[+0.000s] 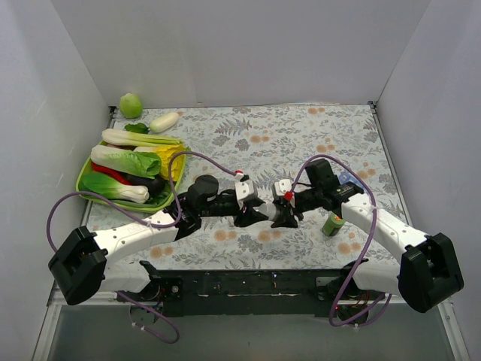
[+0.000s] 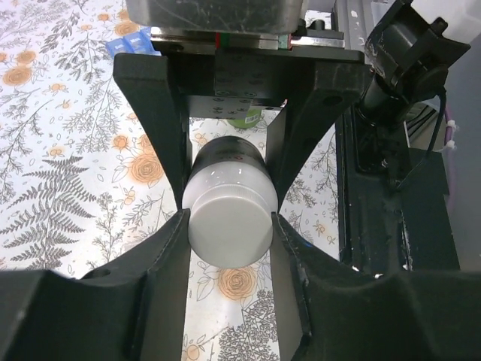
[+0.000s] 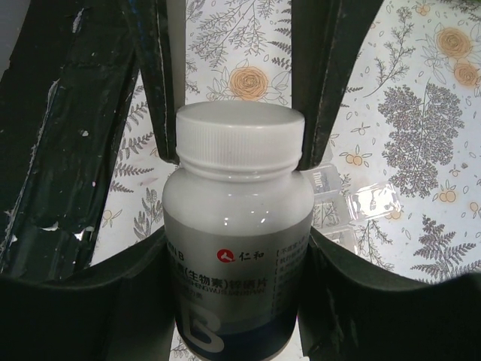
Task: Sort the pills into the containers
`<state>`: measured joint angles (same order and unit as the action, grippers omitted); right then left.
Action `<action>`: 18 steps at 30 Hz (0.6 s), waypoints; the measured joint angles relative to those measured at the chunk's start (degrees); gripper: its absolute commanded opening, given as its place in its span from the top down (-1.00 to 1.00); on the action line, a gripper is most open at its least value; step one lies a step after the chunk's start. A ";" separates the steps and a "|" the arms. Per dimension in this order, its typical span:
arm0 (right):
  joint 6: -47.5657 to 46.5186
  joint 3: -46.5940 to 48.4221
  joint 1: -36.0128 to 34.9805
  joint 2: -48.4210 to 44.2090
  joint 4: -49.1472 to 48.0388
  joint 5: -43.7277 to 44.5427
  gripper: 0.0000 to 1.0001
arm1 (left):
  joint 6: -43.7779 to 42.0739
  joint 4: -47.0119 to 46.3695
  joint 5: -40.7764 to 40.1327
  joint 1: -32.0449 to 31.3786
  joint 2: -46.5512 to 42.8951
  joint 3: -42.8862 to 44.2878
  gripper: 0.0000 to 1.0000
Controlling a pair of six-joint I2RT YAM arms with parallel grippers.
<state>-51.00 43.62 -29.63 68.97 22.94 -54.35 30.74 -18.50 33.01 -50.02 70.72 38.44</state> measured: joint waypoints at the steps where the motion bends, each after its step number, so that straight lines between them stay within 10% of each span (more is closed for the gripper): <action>1: 0.07 -0.09 0.00 -0.02 0.02 -0.04 0.95 | 1.09 0.09 -0.46 0.00 0.00 0.00 1.00; 6: 1.40 -0.39 0.00 -0.04 -0.94 1.07 0.97 | 9.49 0.87 -4.35 -0.20 -0.20 0.00 1.00; 18: 7.10 -1.16 -0.07 -0.04 -7.85 6.78 0.97 | 59.34 27.58 -22.08 -0.68 4.02 14.32 0.85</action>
<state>-43.90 42.46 -29.69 68.93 15.09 -47.57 90.08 9.08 10.94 -50.70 74.74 52.75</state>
